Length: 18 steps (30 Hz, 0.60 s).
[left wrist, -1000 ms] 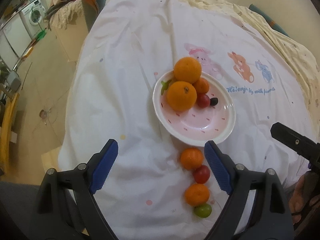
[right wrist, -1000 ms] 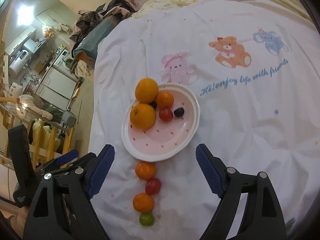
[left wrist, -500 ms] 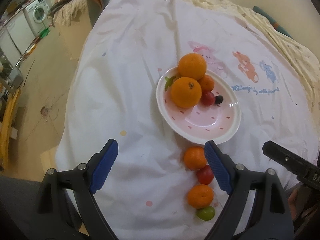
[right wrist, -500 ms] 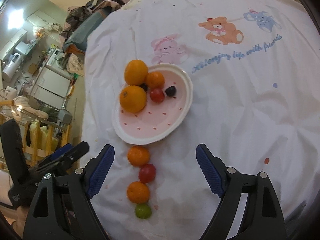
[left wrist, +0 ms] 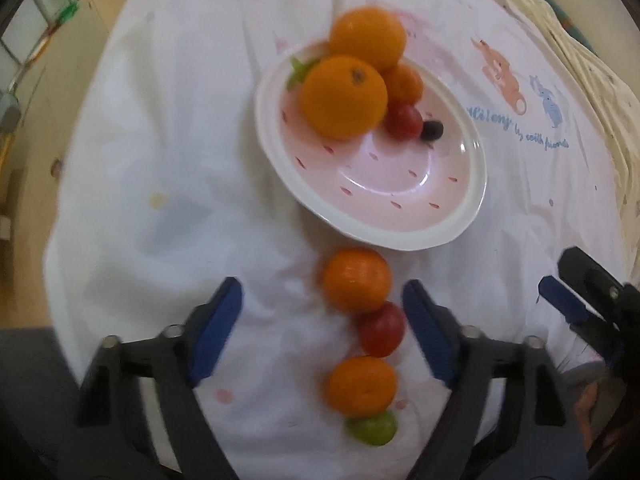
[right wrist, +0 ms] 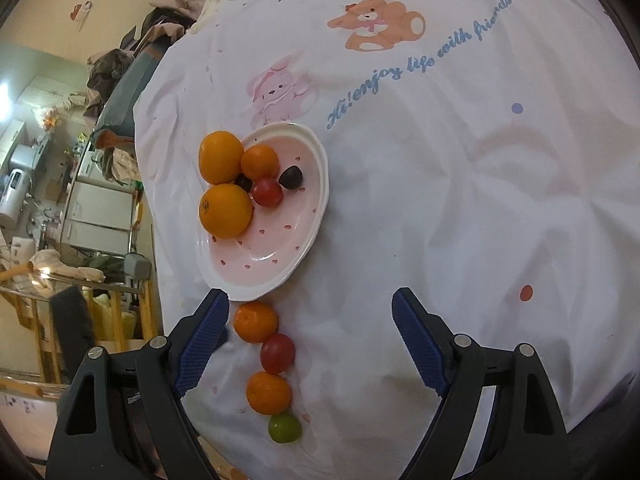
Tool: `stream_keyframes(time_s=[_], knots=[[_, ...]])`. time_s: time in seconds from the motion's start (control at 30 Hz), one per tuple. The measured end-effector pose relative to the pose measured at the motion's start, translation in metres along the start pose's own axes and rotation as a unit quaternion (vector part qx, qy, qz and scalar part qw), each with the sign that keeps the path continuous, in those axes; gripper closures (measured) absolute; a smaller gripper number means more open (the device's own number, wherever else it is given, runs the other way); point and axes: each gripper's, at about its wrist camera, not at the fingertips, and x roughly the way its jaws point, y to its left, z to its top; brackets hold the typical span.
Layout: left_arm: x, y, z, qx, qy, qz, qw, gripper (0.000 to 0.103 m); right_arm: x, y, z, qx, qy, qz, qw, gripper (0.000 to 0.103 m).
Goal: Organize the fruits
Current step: 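Withdraw both open tools from the plate toward the remaining fruit, then grasp a mandarin with the left tool while the right tool grasps another mandarin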
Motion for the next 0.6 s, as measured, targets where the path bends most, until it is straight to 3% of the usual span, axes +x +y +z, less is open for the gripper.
stream_keyframes(time_s=[0.17,0.5,0.6], knots=[[0.022,-0.010,0.002,-0.007,0.023,0.011,0.9996,0.035,0.000,-0.007,0.002,0.013,0.002,0.003,1.000,0.017],[0.034,-0.026,0.004,0.011,0.023,0.047,0.9986,0.035,0.000,-0.012,0.002,0.027,0.008,0.016,0.999,0.017],[0.033,-0.029,0.003,0.013,0.014,0.056,0.9982,0.045,0.000,-0.011,0.002,0.028,0.009,0.017,0.999,0.017]])
